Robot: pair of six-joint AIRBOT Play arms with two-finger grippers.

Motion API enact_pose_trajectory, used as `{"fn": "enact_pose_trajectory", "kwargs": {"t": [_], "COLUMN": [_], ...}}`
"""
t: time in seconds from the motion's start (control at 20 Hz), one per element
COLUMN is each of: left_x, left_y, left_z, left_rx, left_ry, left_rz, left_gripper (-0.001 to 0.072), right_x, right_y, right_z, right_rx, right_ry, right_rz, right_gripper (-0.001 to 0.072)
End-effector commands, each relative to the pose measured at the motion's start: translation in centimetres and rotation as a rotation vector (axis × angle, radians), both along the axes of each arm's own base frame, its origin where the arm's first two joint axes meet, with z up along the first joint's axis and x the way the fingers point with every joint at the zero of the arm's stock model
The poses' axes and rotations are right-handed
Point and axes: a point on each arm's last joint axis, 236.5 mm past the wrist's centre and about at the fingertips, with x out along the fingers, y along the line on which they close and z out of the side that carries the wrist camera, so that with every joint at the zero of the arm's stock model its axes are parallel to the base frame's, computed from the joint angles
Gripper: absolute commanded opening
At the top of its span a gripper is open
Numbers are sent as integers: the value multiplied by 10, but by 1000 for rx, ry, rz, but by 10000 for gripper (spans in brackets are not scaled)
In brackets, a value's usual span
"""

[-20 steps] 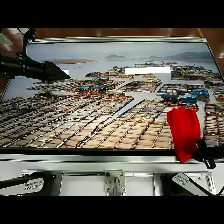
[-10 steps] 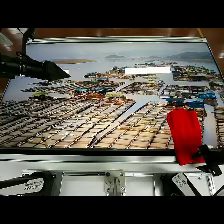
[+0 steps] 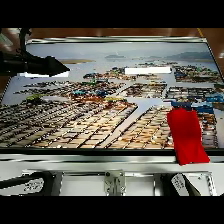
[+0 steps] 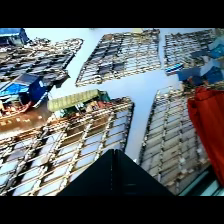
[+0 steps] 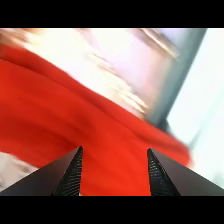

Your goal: Fold the shirts.

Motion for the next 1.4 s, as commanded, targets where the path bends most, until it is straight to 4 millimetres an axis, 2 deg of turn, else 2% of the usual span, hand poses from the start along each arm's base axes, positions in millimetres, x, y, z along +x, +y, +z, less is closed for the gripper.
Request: {"fn": "enact_pose_trajectory", "kwargs": {"t": [0.0, 0.05, 0.1, 0.15, 0.2, 0.3, 0.35, 0.5, 0.65, 1.35], "left_x": [5, 0, -9, -20, -36, -56, -55, -35, -26, -24], "left_y": [22, 28, 31, 30, 28, 30, 30, 25, 22, 22], "left_z": [-45, -59, -73, -86, -102, -121, -123, -118, -115, -114], "left_rx": [335, 444, 542, 596, 626, 665, 663, 636, 623, 620], "left_ry": [23, 50, 79, 129, 212, 324, 329, 249, 212, 203], "left_rz": [89, 102, 84, 44, 0, -50, -44, -10, 6, 9], "left_gripper": [41, 43, 80, 478, 694, 691, 690, 690, 691, 690], "right_x": [132, 146, 154, 157, 156, 150, 149, 149, 149, 149], "right_y": [85, 126, 165, 195, 218, 248, 253, 254, 255, 255], "right_z": [82, 62, 37, 13, -8, -37, -44, -40, -38, -38], "right_rx": [-64, -34, -33, -31, -4, 48, 57, 51, 50, 50], "right_ry": [-380, -316, -221, -128, -55, 49, 71, 61, 55, 55], "right_rz": [340, 465, 612, 711, 753, 828, 843, 846, 847, 847], "right_gripper": [540, 541, 558, 658, 668, 668, 668, 666, 666, 666]}}
